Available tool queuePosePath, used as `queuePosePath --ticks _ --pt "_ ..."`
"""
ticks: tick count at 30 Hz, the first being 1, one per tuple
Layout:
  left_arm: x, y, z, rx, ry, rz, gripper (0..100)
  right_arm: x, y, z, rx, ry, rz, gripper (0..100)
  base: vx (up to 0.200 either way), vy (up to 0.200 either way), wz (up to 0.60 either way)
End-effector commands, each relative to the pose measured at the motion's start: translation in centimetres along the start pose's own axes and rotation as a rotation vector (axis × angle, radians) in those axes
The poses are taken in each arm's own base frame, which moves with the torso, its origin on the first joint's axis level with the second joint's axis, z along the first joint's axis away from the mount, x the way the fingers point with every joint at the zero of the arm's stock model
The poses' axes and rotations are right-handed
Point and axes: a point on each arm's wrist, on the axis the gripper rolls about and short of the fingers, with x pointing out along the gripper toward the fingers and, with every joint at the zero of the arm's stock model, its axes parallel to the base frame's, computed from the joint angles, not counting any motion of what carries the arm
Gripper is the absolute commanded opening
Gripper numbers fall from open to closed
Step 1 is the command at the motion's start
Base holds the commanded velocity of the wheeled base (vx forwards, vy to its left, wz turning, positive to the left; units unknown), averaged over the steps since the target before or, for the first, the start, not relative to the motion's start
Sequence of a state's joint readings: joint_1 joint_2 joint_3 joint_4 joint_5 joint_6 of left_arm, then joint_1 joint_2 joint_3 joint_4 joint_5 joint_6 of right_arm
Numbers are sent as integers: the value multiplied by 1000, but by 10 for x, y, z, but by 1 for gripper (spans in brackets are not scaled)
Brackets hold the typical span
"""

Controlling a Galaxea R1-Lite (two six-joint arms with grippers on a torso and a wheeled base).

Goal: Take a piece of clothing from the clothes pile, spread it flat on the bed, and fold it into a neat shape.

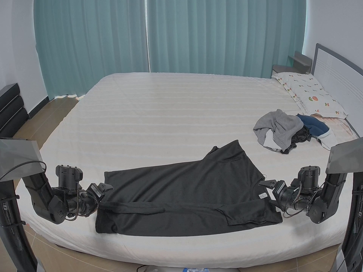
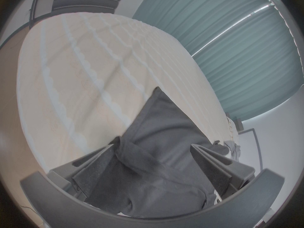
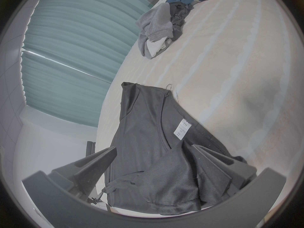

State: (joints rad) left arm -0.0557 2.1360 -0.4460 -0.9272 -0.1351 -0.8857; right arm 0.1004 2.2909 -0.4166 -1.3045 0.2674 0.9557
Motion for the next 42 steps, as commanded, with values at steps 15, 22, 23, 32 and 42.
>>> queuePosePath --ticks 15,22,23,32,42 --pt "18 5 1 104 34 54 0 3 -7 -5 -30 21 -23 100 0 0 0" --pt "26 9 0 111 7 105 0 3 -7 -5 -35 21 -25 100 0 0 0" --pt "26 9 0 111 7 105 0 3 -7 -5 -35 21 -25 100 0 0 0" --pt "28 5 9 18 -50 105 0 4 -7 0 -29 8 -17 100 0 0 0" --pt "26 7 8 4 -45 111 0 7 -12 3 -39 -5 1 100 0 0 0"
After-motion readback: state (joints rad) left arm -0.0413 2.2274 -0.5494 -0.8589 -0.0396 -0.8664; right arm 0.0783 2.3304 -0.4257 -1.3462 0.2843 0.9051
